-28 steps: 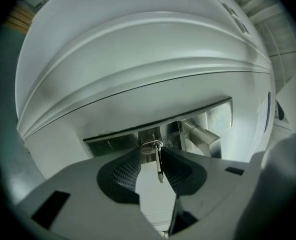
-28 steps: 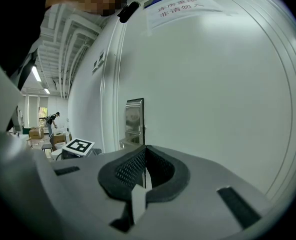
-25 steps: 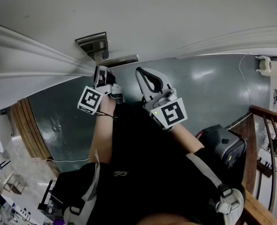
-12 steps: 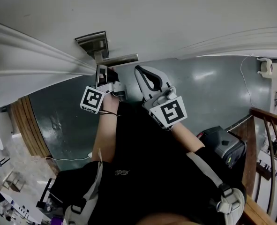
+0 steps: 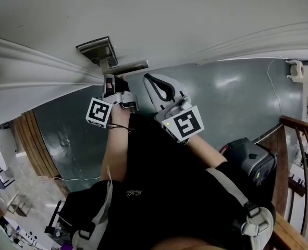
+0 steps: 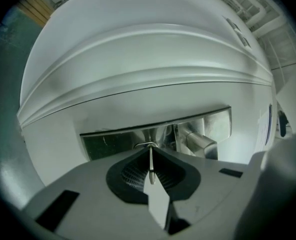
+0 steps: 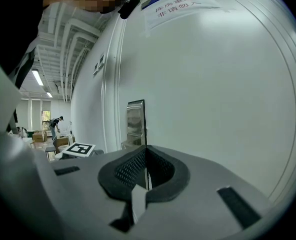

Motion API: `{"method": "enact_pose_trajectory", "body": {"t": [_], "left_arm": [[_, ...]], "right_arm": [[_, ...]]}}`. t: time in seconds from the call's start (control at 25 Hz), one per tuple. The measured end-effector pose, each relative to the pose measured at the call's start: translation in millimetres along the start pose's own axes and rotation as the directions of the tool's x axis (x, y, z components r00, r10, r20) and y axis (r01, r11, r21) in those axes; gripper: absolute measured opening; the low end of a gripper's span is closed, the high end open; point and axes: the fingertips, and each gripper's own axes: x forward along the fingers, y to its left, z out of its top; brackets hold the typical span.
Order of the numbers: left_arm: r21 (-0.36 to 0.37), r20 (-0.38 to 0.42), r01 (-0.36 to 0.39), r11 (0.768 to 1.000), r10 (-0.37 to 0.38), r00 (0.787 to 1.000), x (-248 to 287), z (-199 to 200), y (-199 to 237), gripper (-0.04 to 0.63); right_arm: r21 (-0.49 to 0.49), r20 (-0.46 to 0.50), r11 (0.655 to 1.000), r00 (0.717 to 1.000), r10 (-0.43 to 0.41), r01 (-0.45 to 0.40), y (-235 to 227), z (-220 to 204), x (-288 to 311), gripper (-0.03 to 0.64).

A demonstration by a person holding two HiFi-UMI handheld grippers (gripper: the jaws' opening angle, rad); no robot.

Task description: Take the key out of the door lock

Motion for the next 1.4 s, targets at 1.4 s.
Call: {"method": "enact_pose_trajectory", "body": {"t": [1.4], "left_arm": [[-0.044, 0.061, 0.005, 0.999, -0.002, 0.998, -2, 3, 7, 0.035]], "right_arm": [[0.022, 0.010, 1.000, 1.000, -0.010, 0.009, -14, 2, -4, 0.008]]}}
